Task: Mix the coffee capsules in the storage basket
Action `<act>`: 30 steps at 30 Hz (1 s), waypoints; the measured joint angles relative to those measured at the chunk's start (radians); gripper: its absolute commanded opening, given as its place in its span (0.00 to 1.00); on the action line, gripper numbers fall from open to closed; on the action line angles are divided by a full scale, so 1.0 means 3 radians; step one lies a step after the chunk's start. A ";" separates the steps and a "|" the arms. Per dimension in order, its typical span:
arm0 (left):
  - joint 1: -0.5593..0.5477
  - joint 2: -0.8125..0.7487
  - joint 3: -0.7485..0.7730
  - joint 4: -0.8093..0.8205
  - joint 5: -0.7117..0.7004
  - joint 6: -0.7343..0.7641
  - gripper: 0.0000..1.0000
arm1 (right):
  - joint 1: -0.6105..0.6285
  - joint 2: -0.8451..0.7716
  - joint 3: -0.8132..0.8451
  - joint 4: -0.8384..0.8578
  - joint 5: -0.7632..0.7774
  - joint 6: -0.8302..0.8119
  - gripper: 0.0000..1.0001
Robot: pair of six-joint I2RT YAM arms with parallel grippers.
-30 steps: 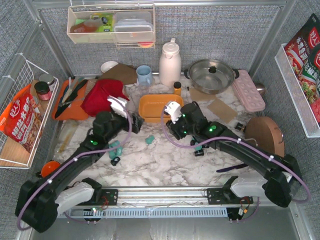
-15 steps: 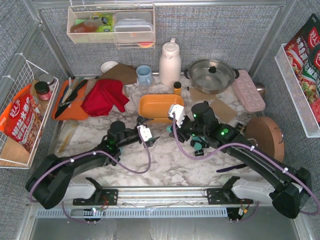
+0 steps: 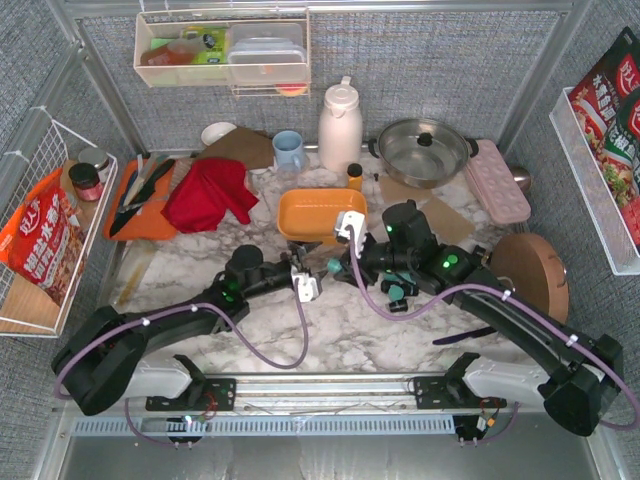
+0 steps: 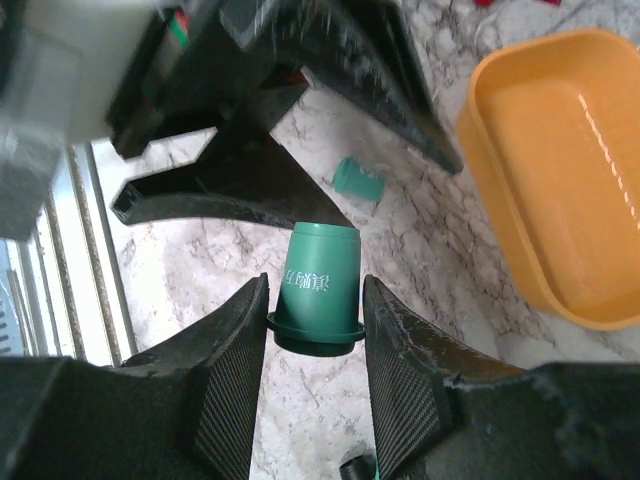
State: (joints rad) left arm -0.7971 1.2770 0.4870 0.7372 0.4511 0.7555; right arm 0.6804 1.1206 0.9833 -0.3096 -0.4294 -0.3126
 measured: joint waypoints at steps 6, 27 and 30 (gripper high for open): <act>-0.0065 0.0062 0.0029 0.0107 0.0075 0.0301 0.69 | 0.0000 0.0009 0.0151 -0.0072 -0.0089 0.0004 0.26; -0.0158 -0.0099 -0.0144 0.0276 0.0175 0.0610 0.65 | 0.0000 0.0374 0.0402 -0.0378 0.0074 0.0038 0.26; -0.0170 -0.0109 -0.0154 0.0277 0.0156 0.0657 0.65 | 0.0000 0.0409 0.0415 -0.0402 0.0061 0.0038 0.26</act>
State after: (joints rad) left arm -0.8482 1.2442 0.4408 0.8204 0.4980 0.9527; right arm 0.6804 1.2434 1.1076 -0.4301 -0.4110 -0.3012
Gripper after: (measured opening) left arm 0.645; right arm 0.441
